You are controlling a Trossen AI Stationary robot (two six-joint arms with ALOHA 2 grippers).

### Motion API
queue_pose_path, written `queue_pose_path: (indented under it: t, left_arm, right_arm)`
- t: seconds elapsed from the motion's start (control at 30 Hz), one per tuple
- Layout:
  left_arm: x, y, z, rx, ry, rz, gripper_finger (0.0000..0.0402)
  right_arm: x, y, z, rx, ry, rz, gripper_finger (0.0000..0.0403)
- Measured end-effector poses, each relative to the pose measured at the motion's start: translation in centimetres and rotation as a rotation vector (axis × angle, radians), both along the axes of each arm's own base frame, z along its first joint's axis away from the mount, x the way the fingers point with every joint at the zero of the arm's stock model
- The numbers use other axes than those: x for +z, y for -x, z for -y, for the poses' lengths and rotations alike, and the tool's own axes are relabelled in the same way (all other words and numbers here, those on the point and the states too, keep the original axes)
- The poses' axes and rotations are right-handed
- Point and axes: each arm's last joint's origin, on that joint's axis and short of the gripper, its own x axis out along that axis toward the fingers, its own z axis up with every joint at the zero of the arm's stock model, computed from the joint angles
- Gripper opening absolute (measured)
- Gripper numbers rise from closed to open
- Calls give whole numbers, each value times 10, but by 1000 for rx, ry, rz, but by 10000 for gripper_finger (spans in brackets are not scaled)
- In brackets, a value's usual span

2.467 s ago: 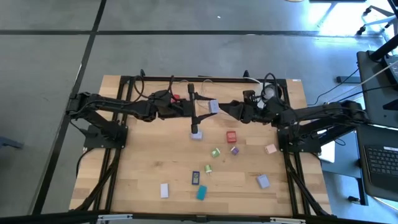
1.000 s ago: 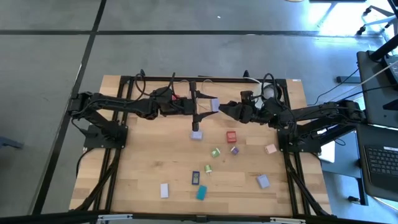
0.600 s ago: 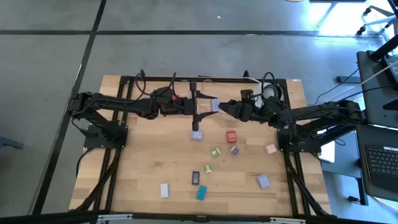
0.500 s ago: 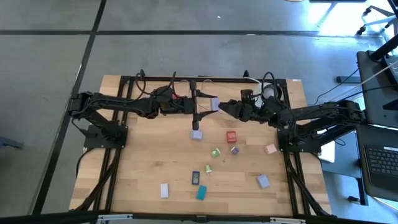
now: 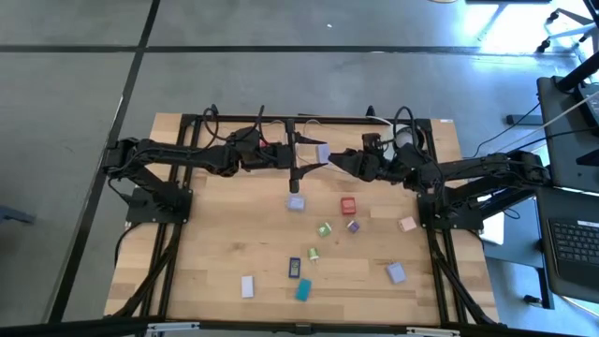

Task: Pick & Place Office items
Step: Put the middle purple charger adapter into the right transparent bin

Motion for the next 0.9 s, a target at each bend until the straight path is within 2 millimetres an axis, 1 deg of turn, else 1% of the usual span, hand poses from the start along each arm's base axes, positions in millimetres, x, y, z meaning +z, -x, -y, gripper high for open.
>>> queue_pose_path:
  t: [0.17, 0.3, 0.53, 0.77, 0.9]
  left_arm:
    - [0, 0, 0, 10, 7, 2, 221]
    - [0, 0, 0, 6, 63, 4, 224]
    - [-3, 0, -2, 34, 187, -20, 251]
    - [-11, 0, -6, 160, 230, -81, 273]
    - [-18, 2, -9, 292, 265, -138, 278]
  right_arm:
    - [0, 0, 1, -1, 1, 0, 259]
    - [0, 0, 3, -11, -5, -1, 257]
    - [-2, 0, 12, -46, 13, -17, 255]
    - [-6, 0, 24, -91, 8, -59, 255]
    - [-9, 1, 32, -128, 2, -91, 255]
